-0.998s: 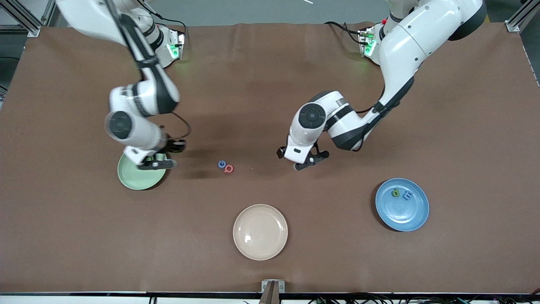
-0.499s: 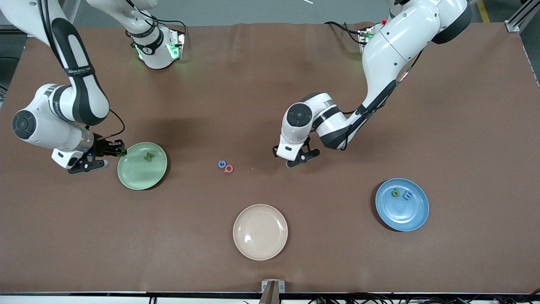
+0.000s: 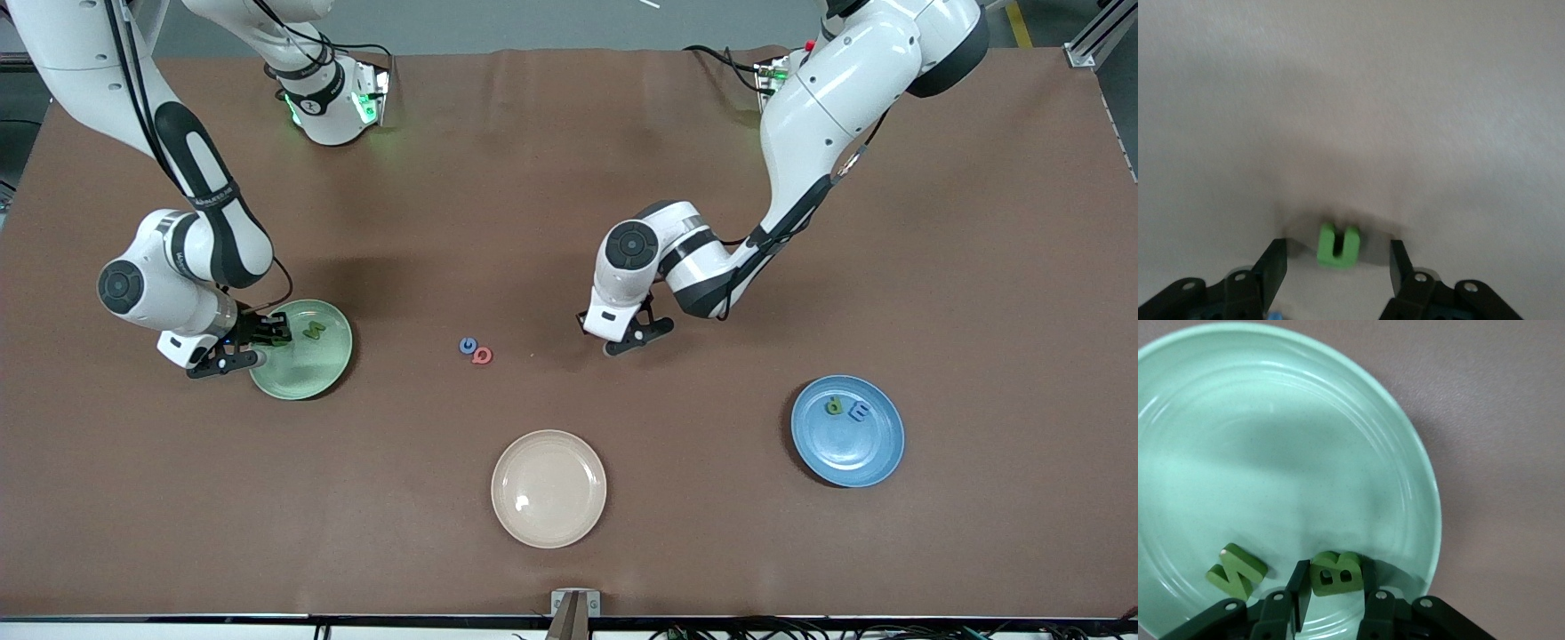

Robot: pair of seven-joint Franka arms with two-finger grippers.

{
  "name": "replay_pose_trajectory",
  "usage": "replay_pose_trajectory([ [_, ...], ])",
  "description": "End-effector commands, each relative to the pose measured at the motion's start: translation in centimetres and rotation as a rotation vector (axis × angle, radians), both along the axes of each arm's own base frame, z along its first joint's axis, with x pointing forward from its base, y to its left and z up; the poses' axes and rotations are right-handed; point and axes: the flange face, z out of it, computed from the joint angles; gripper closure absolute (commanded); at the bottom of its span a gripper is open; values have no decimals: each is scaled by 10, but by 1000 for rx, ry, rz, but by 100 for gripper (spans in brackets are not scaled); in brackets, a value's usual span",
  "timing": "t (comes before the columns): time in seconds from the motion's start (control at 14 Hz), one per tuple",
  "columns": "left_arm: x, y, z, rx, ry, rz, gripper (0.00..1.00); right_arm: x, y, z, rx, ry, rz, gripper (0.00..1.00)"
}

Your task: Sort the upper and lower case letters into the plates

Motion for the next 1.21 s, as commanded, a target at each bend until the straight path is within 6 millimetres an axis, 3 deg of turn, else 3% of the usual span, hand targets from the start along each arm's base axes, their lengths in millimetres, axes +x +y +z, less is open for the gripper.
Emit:
replay_pose_trajectory([
  [0.0, 3, -2, -5, -13, -25, -3, 39, -2, 0, 12, 9, 22, 0, 1],
  [0.29, -1, -3, -14, -12, -12, -9, 55, 14, 14, 50, 28, 117, -103, 0],
  [0.36, -5, -5, -15, -9, -9, -17, 61, 23, 39, 69, 13, 149, -180, 0],
  [0.5, -3, -5, -12, -10, -14, -21, 78, 26, 90, 85, -28, 147, -299, 0],
  [0.64, 5, 0, -6, -15, -26, -33, 94, 25, 145, 88, -56, 114, -364, 0],
  [0.86, 32, 23, 17, -15, -64, 0, 98, 22, 211, 86, -65, 43, -449, 0],
  [1.0, 64, 56, 45, -17, -111, 5, 99, 24, 224, 67, -60, 8, -467, 0],
  [1.14, 89, 93, 72, 18, -136, -13, 99, 24, 249, 48, -65, -17, -535, 0],
])
